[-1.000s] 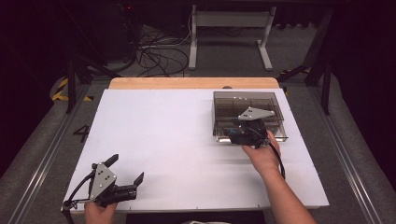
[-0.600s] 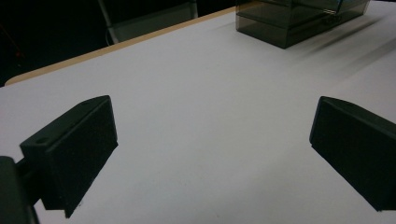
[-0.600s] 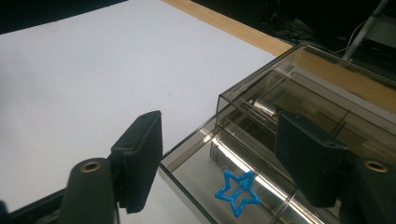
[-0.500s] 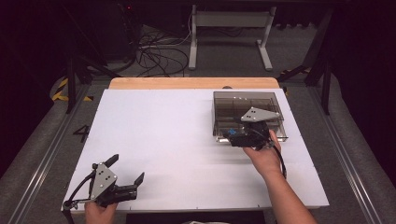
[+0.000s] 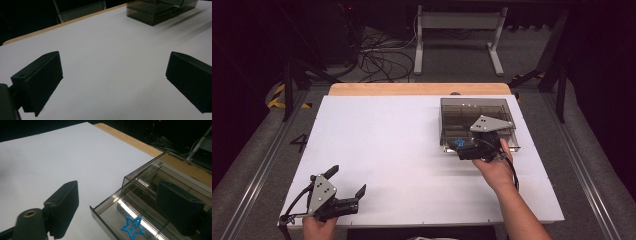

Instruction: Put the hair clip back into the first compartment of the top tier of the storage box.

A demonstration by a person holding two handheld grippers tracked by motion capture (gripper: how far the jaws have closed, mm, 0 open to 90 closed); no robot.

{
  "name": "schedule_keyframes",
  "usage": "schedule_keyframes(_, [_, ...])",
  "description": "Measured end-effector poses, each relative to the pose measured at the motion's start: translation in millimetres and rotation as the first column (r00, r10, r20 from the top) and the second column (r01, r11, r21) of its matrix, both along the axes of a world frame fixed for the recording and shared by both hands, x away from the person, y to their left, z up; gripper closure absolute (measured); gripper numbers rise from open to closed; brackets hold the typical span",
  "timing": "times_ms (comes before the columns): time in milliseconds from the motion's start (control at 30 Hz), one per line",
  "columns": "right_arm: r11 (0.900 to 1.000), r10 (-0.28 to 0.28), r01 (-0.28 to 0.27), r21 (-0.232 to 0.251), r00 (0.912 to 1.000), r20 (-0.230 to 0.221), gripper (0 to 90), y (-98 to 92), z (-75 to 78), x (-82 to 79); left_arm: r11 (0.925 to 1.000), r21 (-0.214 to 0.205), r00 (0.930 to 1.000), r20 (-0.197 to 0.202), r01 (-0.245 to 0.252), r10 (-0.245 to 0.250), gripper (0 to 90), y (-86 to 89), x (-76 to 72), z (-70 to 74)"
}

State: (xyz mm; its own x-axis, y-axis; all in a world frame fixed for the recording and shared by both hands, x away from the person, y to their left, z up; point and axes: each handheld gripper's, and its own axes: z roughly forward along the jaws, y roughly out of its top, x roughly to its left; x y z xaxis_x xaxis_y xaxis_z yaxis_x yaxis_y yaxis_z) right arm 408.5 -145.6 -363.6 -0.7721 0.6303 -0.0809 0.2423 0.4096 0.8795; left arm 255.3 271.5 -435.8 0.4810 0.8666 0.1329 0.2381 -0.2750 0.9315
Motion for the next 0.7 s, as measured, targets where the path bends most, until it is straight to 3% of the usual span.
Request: schedule_keyframes(700, [0.9991,0.009,-0.011,0.041,0.9988,0.048,8.6,-32.3,7.5,-29.3,1.0000,-0.001,1.0000,-0.001,0.000,0.000,1.8,-0.3,0.6,-0.1])
